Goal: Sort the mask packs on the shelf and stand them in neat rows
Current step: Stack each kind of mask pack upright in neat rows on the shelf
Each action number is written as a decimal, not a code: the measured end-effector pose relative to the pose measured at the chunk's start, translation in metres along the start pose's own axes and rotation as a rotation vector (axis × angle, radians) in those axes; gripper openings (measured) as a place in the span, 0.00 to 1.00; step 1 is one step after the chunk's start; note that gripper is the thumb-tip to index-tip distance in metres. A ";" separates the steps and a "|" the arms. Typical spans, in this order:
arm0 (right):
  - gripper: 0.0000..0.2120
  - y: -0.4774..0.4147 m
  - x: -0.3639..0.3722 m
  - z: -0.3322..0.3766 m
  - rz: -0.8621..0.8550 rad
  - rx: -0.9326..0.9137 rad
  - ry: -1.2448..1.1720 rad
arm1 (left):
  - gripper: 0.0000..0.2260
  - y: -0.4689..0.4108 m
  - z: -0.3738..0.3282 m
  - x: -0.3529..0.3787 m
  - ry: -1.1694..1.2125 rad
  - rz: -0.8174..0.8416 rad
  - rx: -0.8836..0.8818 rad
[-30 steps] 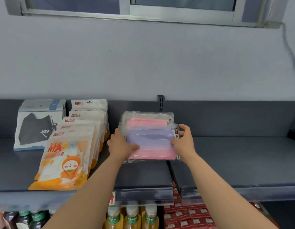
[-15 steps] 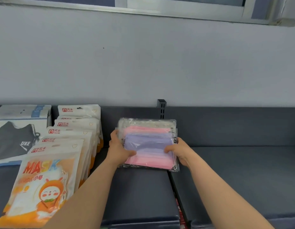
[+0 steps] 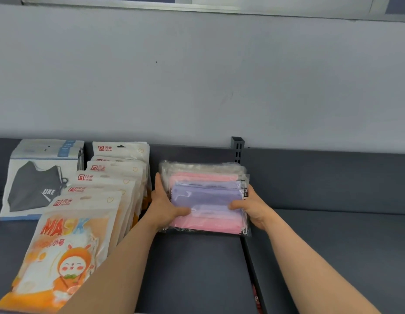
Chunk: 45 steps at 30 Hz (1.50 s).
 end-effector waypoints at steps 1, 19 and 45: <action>0.38 -0.002 0.001 0.001 -0.008 -0.017 0.005 | 0.61 0.001 0.000 -0.002 -0.004 -0.013 0.002; 0.44 0.024 0.015 -0.001 0.046 -0.035 0.153 | 0.54 0.033 -0.003 -0.022 -0.182 -0.094 0.016; 0.35 0.056 0.015 0.008 -0.302 -0.088 0.135 | 0.49 0.025 0.022 -0.012 -0.038 0.023 -0.151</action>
Point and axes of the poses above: each hand's wrist, its own y-axis away from the middle knuckle, its own x-axis out of the palm, z = x × y, the point moved 9 cm from there along -y, towards the middle knuckle, and after that the axes turned 5 degrees about -z, right-handed, at the moved point
